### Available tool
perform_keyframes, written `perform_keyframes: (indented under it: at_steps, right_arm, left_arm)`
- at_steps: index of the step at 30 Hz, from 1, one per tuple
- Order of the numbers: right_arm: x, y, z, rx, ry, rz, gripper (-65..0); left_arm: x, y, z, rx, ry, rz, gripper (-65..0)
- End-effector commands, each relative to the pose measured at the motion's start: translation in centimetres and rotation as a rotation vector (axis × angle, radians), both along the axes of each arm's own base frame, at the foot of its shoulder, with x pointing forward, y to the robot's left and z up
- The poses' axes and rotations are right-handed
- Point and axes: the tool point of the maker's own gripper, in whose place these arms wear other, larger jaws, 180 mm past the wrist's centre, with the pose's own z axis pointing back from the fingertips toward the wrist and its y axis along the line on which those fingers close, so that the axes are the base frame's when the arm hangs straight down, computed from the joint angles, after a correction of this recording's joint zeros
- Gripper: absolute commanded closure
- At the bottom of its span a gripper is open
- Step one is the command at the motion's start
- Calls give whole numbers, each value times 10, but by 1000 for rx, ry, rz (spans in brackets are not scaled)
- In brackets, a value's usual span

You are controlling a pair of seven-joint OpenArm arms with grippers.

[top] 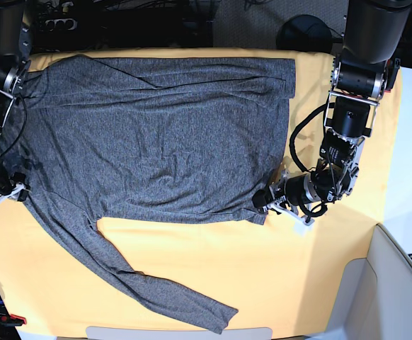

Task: Fold the T-shirt properly
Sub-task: 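Grasp the shirt's side edges with both grippers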

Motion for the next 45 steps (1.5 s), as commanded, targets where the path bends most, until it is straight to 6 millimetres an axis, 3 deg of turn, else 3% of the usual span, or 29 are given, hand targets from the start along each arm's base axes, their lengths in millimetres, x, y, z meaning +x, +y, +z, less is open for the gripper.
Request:
perform_keyframes:
  at_steps: [1,15,17,21,23,31,34,40,43,45]
  right_arm:
    - [17,-12,32,-18,-94,-13,-289]
    - [16,-11,30,-13,-85,-16,-292]
    - [16,-11,30,-12,-86,-16,-323]
    - [19,-12,35,-18,-93,-13,-458]
    - [20,-12,35,-18,-95,-10,-482]
    - [19,-11,34,-13,-97,-12,-482]
    - [11,-9,18,8,-64,-20,-482]
    - [8,3,6,51,-59,-20,-479]
    - [5,4,3,51,-51,-19,-415]
    - [6,11,-2,61,-49,-11,-326]
  left_arm:
    - [2,-1,6,14,5,-27,-5]
    - [2,-2,6,11,7,-29,-5]
    - [2,-2,6,11,7,-29,-5]
    - [3,-2,6,11,5,-29,-5]
    - [3,-2,6,11,5,-29,-5]
    - [3,-2,6,11,5,-29,-5]
    - [3,-2,6,12,5,-28,-5]
    - [2,-2,6,12,6,-30,-5]
    - [2,-2,6,12,6,-30,-5]
    - [1,-1,5,14,8,-30,-5]
